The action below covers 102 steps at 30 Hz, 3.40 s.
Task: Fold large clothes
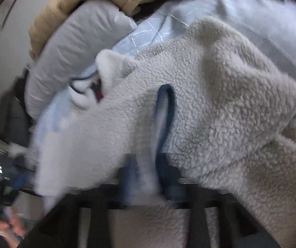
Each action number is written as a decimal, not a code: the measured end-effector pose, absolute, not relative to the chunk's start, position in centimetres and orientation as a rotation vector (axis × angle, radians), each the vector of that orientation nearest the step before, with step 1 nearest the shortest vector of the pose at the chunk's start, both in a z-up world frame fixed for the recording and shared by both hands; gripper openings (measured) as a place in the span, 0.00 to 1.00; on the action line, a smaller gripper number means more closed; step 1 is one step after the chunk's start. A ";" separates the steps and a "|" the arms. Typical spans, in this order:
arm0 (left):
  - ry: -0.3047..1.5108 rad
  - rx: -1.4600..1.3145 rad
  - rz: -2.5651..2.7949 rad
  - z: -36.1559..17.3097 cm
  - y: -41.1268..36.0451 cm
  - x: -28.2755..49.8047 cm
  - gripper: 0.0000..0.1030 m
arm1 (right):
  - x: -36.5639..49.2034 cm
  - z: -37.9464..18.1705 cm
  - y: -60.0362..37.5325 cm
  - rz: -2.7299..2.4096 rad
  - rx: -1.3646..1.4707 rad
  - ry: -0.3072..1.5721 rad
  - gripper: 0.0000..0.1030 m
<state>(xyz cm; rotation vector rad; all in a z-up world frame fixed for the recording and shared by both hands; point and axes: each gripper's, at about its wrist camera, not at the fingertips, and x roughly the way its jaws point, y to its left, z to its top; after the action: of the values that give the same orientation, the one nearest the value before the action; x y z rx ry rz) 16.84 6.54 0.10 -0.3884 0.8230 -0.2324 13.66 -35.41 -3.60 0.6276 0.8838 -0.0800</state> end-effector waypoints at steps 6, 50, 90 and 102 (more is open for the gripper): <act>0.778 -0.516 -0.210 -1.8 10.3 18.1 0.37 | 11.7 2.9 -35.9 -0.166 0.452 0.628 0.12; 1.328 -0.038 -0.351 -3.8 9.5 3.9 0.77 | -7.2 2.6 -39.3 -0.079 0.300 1.058 0.80; 1.673 -0.482 -0.752 -11.1 12.6 -3.5 0.18 | -14.2 -6.2 -40.3 0.193 0.930 1.252 0.22; 1.241 -0.513 -0.761 -3.4 12.8 -2.0 0.16 | -12.2 2.6 -36.6 0.147 0.633 0.908 0.19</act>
<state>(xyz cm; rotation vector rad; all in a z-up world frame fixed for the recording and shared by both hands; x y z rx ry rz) -2.01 12.78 -3.36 -0.5129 1.2406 -0.7614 -12.16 -36.58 2.64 0.6325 0.9080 0.1468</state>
